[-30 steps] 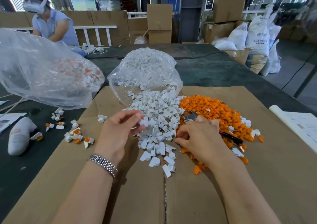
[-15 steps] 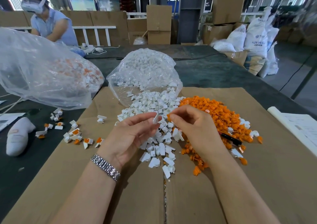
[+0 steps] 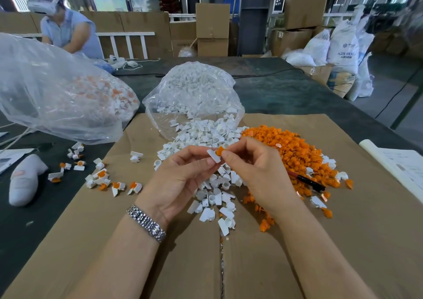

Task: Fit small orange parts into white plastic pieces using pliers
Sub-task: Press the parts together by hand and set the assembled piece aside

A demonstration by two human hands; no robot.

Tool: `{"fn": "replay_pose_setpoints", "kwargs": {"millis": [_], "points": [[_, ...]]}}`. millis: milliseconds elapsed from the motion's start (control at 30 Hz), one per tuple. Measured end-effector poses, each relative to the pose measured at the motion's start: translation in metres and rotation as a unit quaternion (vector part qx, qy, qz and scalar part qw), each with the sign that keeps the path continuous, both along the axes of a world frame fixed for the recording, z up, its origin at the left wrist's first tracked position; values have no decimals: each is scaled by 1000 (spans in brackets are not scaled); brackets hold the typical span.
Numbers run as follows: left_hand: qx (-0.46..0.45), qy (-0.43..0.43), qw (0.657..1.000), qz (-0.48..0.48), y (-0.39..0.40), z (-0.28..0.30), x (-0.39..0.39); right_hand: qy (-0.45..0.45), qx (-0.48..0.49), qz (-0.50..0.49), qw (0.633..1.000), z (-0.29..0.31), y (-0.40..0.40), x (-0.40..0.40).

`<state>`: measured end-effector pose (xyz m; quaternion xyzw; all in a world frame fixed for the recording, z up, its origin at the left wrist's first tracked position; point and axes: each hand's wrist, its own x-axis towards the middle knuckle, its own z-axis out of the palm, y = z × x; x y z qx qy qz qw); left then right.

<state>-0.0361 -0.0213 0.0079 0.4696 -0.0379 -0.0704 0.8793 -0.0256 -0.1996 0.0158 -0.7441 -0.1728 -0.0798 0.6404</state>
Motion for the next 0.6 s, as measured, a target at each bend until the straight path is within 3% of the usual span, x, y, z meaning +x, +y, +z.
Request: {"fn": "replay_pose_setpoints", "kwargs": {"millis": [233,400,600], "points": [[63,-47,995,54,-5,-1,-2,-34,-56,-62,996,-6,10,-2],[32,-47,998,35,-6,1,-3,-70,-65,-90,991,-9,12,-2],[61,-37,994,80,-5,-1,-1,-83,-88,-63,991,-10,12,-1]]}}
